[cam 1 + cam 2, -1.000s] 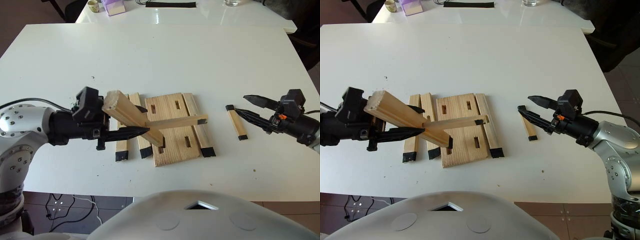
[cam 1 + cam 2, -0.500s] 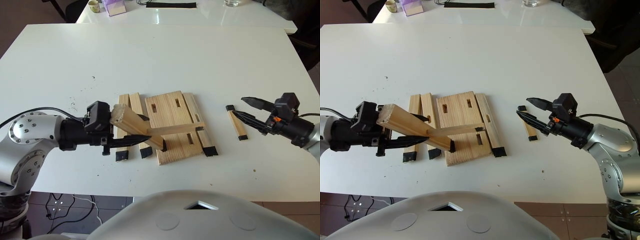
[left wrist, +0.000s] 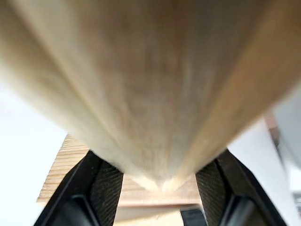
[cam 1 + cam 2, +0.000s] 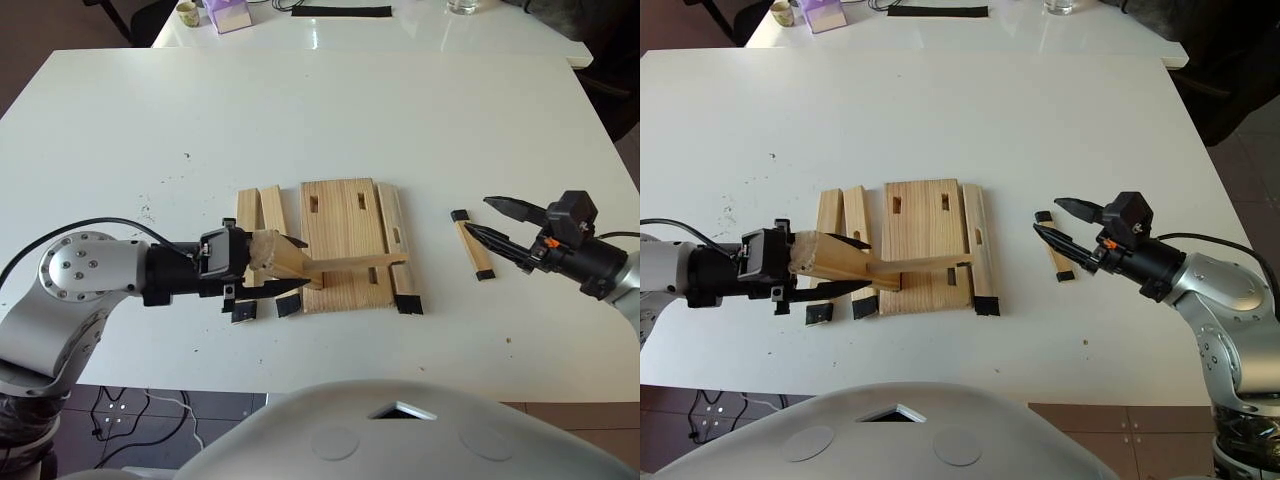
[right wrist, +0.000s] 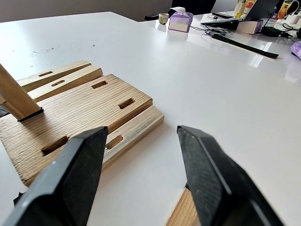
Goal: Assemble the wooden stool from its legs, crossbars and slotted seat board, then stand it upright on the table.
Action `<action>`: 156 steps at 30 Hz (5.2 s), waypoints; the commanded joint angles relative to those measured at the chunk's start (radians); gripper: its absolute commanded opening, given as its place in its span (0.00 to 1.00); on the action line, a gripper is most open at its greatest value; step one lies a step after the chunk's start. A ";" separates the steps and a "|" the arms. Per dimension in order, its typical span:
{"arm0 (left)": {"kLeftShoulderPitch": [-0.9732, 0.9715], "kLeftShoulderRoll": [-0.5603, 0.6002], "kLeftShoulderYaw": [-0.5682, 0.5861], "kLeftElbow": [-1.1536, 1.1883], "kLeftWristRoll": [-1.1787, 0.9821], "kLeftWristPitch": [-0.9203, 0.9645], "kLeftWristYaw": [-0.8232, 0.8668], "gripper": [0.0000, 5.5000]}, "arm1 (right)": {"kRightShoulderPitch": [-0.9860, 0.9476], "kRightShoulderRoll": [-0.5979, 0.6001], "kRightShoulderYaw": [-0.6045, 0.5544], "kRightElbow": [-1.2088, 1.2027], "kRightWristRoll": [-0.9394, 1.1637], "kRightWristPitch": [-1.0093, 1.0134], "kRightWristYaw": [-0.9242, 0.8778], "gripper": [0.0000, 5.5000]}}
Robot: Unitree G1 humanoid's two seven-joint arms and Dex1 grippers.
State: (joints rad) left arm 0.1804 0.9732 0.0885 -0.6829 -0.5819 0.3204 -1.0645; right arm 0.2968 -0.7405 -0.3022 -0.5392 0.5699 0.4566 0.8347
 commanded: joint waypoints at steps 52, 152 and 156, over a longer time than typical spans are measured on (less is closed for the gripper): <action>0.052 0.016 0.029 0.299 0.154 0.645 0.384 0.60 | 0.294 0.142 -0.005 -0.184 -0.063 -0.062 -0.153 0.49; -0.898 -0.296 0.370 0.283 -0.723 0.676 0.384 0.36 | -0.598 -0.120 -0.092 -0.038 0.718 0.191 -0.171 0.49; -0.890 -0.254 0.317 0.217 -0.845 0.707 0.352 0.36 | -0.798 -0.086 0.031 0.011 0.818 0.260 -0.198 0.53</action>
State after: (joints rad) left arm -0.6879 0.6654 0.4337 -0.4004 -1.3409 0.9934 -0.6757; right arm -0.3547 -0.8276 -0.3506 -0.5581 1.3011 0.6507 0.6617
